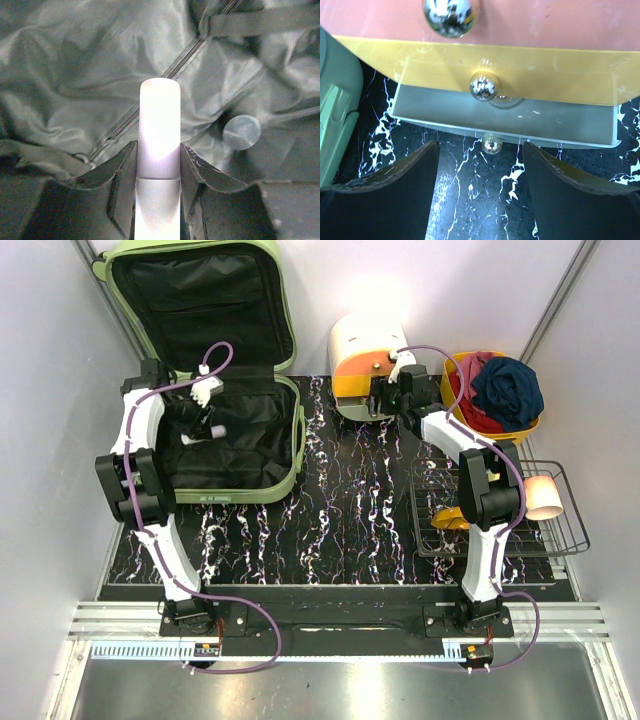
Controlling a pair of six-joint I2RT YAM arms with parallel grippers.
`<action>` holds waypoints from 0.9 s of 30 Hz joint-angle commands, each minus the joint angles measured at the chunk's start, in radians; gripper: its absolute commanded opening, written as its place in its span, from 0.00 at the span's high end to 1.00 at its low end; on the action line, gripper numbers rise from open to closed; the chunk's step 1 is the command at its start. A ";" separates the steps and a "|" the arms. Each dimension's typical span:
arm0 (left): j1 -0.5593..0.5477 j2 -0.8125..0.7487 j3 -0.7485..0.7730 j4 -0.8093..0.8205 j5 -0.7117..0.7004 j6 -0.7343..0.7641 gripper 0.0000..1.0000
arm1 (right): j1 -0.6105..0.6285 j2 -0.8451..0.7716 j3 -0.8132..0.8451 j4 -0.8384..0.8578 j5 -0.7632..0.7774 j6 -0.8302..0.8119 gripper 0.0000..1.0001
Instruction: Open, take out, and arrange the luggage
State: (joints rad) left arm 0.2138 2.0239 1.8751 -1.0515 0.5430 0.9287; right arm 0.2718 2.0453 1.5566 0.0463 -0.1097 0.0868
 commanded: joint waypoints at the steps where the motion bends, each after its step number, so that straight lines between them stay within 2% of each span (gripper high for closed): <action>1: -0.025 -0.053 0.012 0.073 0.126 -0.164 0.96 | -0.006 -0.036 0.037 0.076 0.080 0.111 0.23; 8: -0.039 -0.056 -0.004 0.139 0.176 -0.320 0.99 | -0.013 -0.007 0.059 0.104 0.140 0.137 0.23; 19: -0.053 -0.074 -0.042 0.200 0.175 -0.378 1.00 | -0.026 0.056 0.115 0.136 0.113 0.179 0.28; 27: -0.056 -0.085 -0.042 0.222 0.173 -0.403 1.00 | -0.026 0.118 0.172 0.129 0.031 0.197 0.31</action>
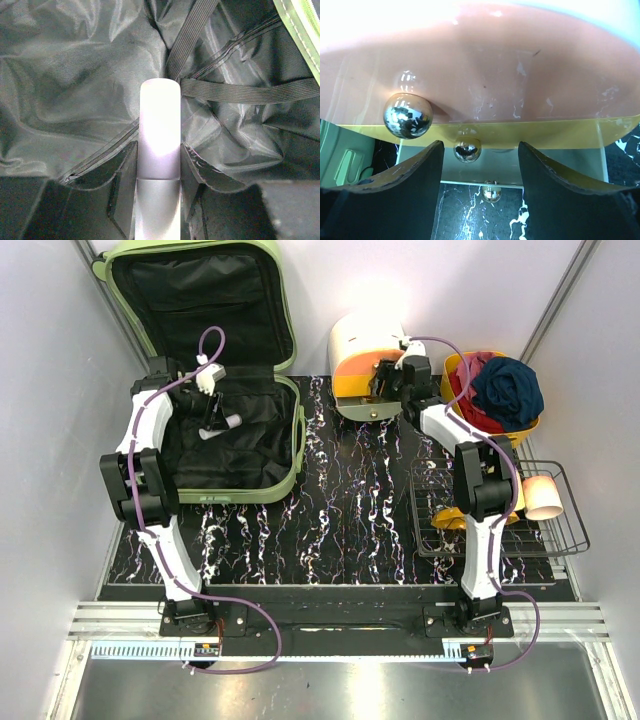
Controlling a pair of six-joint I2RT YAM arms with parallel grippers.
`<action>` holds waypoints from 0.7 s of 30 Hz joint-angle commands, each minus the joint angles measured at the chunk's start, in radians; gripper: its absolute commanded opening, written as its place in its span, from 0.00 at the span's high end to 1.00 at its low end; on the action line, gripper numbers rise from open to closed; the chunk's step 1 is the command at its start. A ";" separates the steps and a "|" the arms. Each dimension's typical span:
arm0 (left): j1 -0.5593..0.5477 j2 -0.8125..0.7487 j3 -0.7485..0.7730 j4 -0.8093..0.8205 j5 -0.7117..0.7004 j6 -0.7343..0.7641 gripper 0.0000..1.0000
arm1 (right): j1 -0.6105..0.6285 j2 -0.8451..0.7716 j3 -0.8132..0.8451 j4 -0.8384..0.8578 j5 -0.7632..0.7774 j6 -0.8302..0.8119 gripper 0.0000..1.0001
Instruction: Open, take out, and arrange the luggage
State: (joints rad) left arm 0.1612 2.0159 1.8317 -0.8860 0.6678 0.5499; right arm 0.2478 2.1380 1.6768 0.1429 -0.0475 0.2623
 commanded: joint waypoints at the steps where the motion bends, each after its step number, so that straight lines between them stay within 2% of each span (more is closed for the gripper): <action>1: -0.003 -0.078 0.000 0.059 0.049 -0.030 1.00 | -0.001 0.028 0.054 0.032 -0.025 0.023 0.31; 8: -0.003 -0.100 -0.029 0.079 0.046 -0.038 1.00 | -0.002 0.054 0.077 0.027 -0.044 0.052 0.35; 11: -0.005 -0.101 -0.028 0.082 0.047 -0.042 1.00 | -0.002 0.063 0.084 0.023 -0.042 0.057 0.42; 15: -0.011 -0.109 -0.028 0.096 0.049 -0.045 1.00 | -0.002 0.039 0.063 0.027 -0.049 0.051 0.59; 16: -0.015 -0.111 -0.023 0.099 0.049 -0.047 1.00 | -0.002 0.031 0.040 0.032 -0.055 0.051 0.68; 18: -0.026 -0.109 -0.015 0.104 0.052 -0.045 1.00 | -0.002 -0.001 0.009 0.034 -0.058 0.049 0.76; 19: -0.031 -0.109 -0.009 0.104 0.052 -0.045 1.00 | -0.002 -0.015 -0.026 0.037 -0.067 0.051 0.85; 21: -0.046 -0.103 0.011 0.104 0.055 -0.044 1.00 | -0.002 -0.053 -0.063 0.040 -0.072 0.058 0.91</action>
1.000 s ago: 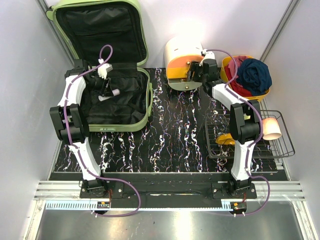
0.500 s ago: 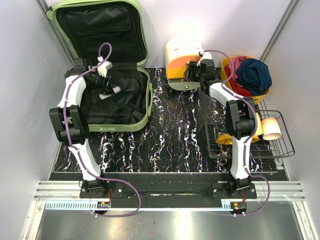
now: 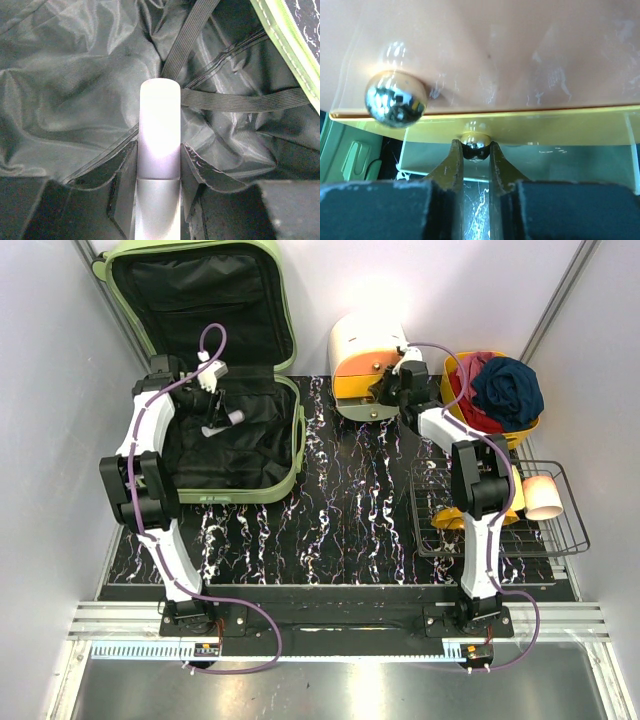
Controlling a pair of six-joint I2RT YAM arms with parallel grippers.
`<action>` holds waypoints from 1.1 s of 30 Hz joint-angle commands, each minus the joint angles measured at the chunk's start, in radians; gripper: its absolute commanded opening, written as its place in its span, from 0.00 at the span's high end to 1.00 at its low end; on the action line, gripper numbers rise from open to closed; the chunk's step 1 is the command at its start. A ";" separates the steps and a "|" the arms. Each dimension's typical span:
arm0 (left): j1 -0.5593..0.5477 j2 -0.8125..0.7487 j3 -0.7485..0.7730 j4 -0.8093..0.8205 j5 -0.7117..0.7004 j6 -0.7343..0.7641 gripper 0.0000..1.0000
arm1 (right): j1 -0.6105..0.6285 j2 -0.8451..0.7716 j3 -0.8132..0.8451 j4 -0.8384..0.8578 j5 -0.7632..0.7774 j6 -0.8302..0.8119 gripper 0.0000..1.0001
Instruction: Open, take out, and arrange the luggage
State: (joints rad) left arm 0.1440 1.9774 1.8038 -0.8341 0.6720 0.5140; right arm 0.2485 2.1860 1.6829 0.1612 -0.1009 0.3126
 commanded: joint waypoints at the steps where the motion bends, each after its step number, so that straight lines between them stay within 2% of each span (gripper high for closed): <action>1: -0.034 -0.065 0.046 0.053 0.054 -0.006 1.00 | -0.003 -0.114 -0.103 0.024 -0.025 0.010 0.94; 3: -0.050 -0.054 0.068 0.052 0.055 -0.009 1.00 | -0.002 -0.153 -0.133 0.029 -0.026 0.013 1.00; 14: -0.164 0.011 0.189 0.105 0.078 -0.031 1.00 | 0.000 -0.273 -0.325 0.018 -0.082 0.006 1.00; 15: -0.172 0.014 0.193 0.119 0.080 -0.038 1.00 | 0.001 -0.287 -0.336 0.018 -0.083 0.005 0.98; 16: -0.179 0.017 0.201 0.127 0.081 -0.043 1.00 | 0.000 -0.292 -0.350 0.021 -0.091 0.002 0.93; 17: -0.193 0.023 0.204 0.133 0.084 -0.045 1.00 | 0.001 -0.298 -0.354 0.021 -0.092 -0.006 0.83; 18: -0.201 0.024 0.206 0.142 0.084 -0.049 1.00 | 0.000 -0.305 -0.356 0.021 -0.092 -0.010 0.72; 19: -0.208 0.026 0.209 0.144 0.084 -0.049 1.00 | 0.000 -0.310 -0.354 0.017 -0.091 -0.018 0.55; 21: -0.222 0.026 0.209 0.147 0.087 -0.055 1.00 | 0.000 -0.327 -0.351 0.011 -0.083 -0.052 0.40; 22: -0.227 0.021 0.207 0.147 0.087 -0.057 1.00 | -0.002 -0.334 -0.345 -0.005 -0.079 -0.088 0.28; 23: -0.231 0.014 0.204 0.147 0.090 -0.058 1.00 | -0.002 -0.344 -0.344 -0.017 -0.079 -0.113 0.23; 26: -0.242 -0.003 0.187 0.145 0.089 -0.069 1.00 | -0.005 -0.394 -0.347 -0.100 -0.109 -0.190 0.10; 29: -0.257 -0.014 0.189 0.110 0.090 -0.060 1.00 | -0.009 -0.468 -0.385 -0.157 -0.264 -0.280 0.03; 33: -0.285 -0.029 0.187 0.012 0.104 -0.025 1.00 | -0.009 -0.561 -0.417 -0.126 -0.510 -0.429 0.05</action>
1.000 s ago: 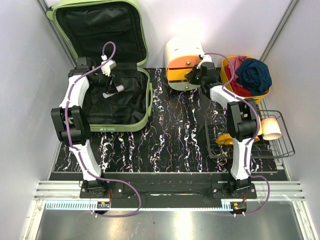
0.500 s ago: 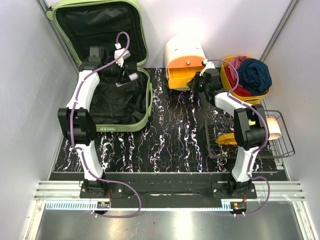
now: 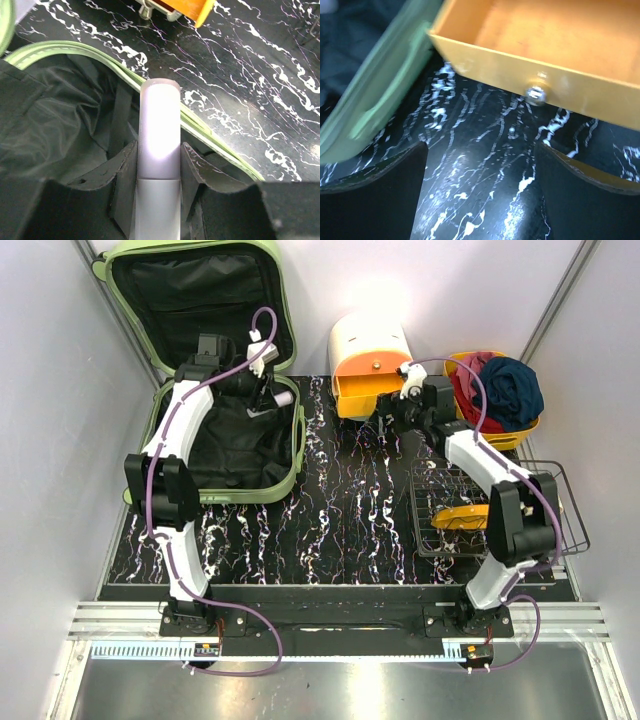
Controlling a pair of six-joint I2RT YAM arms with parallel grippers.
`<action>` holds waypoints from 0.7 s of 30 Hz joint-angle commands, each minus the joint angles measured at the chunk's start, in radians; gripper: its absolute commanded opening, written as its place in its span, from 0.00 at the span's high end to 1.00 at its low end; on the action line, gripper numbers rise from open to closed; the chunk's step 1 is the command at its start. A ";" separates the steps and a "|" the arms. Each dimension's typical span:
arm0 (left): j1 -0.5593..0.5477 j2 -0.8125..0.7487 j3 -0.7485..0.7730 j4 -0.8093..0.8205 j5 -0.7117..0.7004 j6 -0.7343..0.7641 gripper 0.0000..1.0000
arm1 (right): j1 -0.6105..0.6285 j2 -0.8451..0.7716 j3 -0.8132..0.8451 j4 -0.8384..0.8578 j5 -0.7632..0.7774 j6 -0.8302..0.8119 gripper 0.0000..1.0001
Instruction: Open, take out, and arrange the luggage
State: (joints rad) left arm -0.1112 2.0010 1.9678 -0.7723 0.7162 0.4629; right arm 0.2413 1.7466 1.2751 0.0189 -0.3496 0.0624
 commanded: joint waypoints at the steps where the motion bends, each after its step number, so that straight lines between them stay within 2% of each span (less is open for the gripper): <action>1: -0.038 -0.056 0.013 -0.062 0.061 0.029 1.00 | 0.003 -0.125 0.006 0.054 -0.297 -0.240 0.05; 3: -0.053 -0.064 0.005 -0.093 0.071 0.030 1.00 | 0.025 -0.108 0.038 0.067 -0.342 -0.326 0.07; 7: -0.080 -0.051 0.022 -0.137 0.081 -0.027 1.00 | 0.093 -0.065 0.084 0.140 -0.385 -0.604 0.09; 9: -0.094 -0.035 0.038 -0.168 0.100 -0.073 1.00 | 0.131 -0.039 0.102 0.132 -0.437 -0.715 0.12; 10: -0.097 -0.028 0.057 -0.182 0.104 -0.085 0.99 | 0.148 -0.030 0.121 0.106 -0.449 -0.821 0.16; 13: -0.113 -0.011 0.074 -0.219 0.117 -0.135 0.99 | 0.194 0.002 0.161 0.061 -0.485 -0.962 0.19; 16: -0.125 -0.015 0.057 -0.228 0.132 -0.164 0.98 | 0.233 0.045 0.205 0.004 -0.493 -1.050 0.23; 21: -0.148 -0.025 0.037 -0.229 0.141 -0.178 0.98 | 0.259 0.096 0.247 -0.013 -0.506 -1.089 0.28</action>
State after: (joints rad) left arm -0.2424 2.0003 1.9820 -1.0084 0.8001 0.3248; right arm 0.4904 1.8191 1.4540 0.0299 -0.8082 -0.9077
